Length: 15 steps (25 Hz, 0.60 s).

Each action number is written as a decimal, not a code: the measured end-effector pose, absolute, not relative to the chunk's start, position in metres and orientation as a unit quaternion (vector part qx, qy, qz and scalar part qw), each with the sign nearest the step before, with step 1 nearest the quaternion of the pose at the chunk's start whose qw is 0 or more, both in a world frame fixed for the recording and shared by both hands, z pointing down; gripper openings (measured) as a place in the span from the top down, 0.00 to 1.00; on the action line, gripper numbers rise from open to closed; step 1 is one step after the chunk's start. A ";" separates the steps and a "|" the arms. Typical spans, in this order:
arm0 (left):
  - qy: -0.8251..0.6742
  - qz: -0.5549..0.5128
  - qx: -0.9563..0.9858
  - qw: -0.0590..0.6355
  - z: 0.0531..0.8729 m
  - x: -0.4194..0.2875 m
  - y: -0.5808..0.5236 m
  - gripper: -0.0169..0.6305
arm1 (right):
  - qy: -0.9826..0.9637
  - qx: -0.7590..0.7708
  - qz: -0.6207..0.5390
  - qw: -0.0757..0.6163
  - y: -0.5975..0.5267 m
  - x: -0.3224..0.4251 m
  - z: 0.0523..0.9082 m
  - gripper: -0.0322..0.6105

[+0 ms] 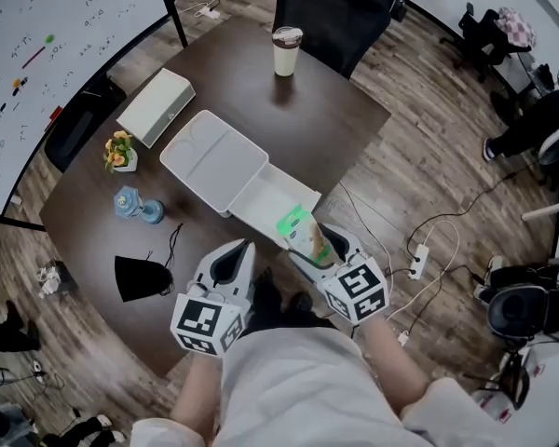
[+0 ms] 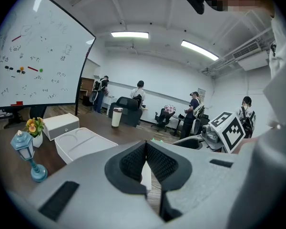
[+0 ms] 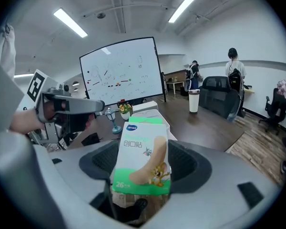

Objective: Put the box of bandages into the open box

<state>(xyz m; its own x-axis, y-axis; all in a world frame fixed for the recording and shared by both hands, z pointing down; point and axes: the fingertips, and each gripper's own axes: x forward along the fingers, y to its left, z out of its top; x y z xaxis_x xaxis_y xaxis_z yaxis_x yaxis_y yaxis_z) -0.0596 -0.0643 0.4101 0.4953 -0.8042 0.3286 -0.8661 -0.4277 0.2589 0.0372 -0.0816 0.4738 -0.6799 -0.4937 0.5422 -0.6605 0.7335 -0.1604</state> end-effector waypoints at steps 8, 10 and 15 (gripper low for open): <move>-0.483 0.080 0.848 0.202 0.420 -0.075 -0.089 0.97 | -0.892 0.322 0.166 0.270 -0.100 0.019 0.495 0.44; -0.480 0.080 0.850 0.203 0.422 -0.078 -0.093 0.97 | -0.890 0.322 0.165 0.277 -0.104 0.014 0.502 0.44; -0.469 0.082 0.854 0.208 0.429 -0.083 -0.102 0.97 | -0.888 0.318 0.161 0.289 -0.112 0.002 0.514 0.44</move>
<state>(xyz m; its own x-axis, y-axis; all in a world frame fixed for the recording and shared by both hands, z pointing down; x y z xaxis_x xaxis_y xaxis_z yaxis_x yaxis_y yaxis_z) -0.0830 -0.1015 0.4288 0.5463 -0.7677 0.3350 -0.8358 -0.4729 0.2790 0.0016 -0.1124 0.5136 -0.6306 -0.4713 0.6167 -0.6579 0.7461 -0.1025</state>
